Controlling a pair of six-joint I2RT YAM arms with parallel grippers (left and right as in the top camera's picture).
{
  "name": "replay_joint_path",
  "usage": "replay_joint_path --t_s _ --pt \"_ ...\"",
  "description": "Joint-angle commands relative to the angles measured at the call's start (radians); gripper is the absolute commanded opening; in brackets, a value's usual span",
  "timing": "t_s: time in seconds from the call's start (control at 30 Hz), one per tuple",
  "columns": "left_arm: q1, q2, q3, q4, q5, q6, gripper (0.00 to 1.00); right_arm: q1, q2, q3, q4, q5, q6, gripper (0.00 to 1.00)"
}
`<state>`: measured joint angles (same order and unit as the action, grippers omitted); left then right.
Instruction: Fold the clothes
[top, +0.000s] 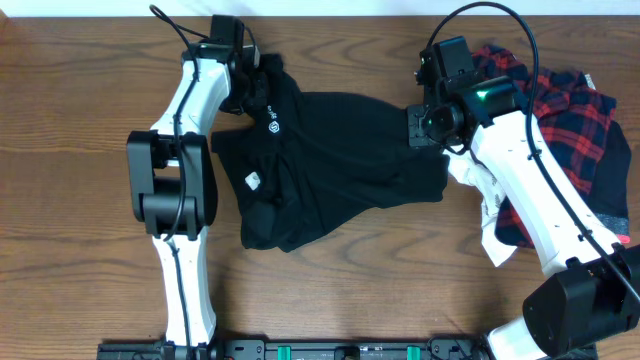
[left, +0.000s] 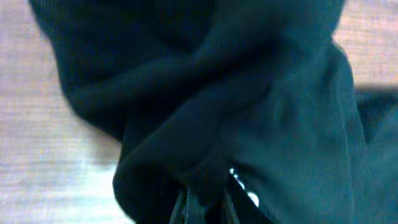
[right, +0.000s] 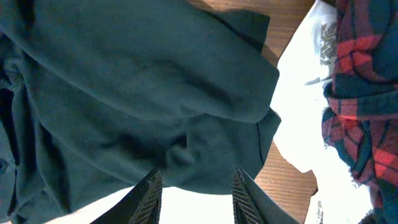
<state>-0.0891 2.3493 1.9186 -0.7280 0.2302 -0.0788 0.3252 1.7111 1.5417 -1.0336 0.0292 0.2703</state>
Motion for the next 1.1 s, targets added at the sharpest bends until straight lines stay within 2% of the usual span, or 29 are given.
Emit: replay_joint_path --t_s 0.0,0.23,0.33,0.43,0.63,0.83,0.9,1.07 --pt "-0.002 0.011 -0.005 0.060 -0.048 -0.007 0.19 0.010 0.010 -0.008 -0.013 -0.040 0.006 0.35" --pt "-0.002 0.064 -0.005 0.252 -0.074 -0.008 0.19 0.010 0.010 -0.008 -0.031 -0.111 0.014 0.34" --pt "-0.002 0.093 -0.005 0.257 -0.074 -0.008 0.19 0.010 0.010 -0.008 -0.039 -0.112 0.021 0.33" --pt "-0.002 0.113 -0.005 0.237 -0.073 -0.008 0.13 0.011 0.010 -0.008 -0.040 -0.112 0.021 0.33" --pt "0.013 0.150 -0.005 0.234 -0.075 -0.021 0.13 0.018 0.010 -0.008 -0.040 -0.113 0.033 0.33" --pt "0.082 0.168 -0.005 0.399 -0.074 -0.077 0.11 0.027 0.009 -0.008 -0.059 -0.112 0.036 0.32" --pt "0.095 0.168 -0.005 0.472 -0.075 -0.076 0.06 0.034 0.009 -0.008 -0.060 -0.112 0.036 0.32" --pt "0.101 0.168 -0.003 0.609 -0.073 -0.076 0.06 0.051 0.009 -0.008 -0.055 -0.111 0.040 0.32"
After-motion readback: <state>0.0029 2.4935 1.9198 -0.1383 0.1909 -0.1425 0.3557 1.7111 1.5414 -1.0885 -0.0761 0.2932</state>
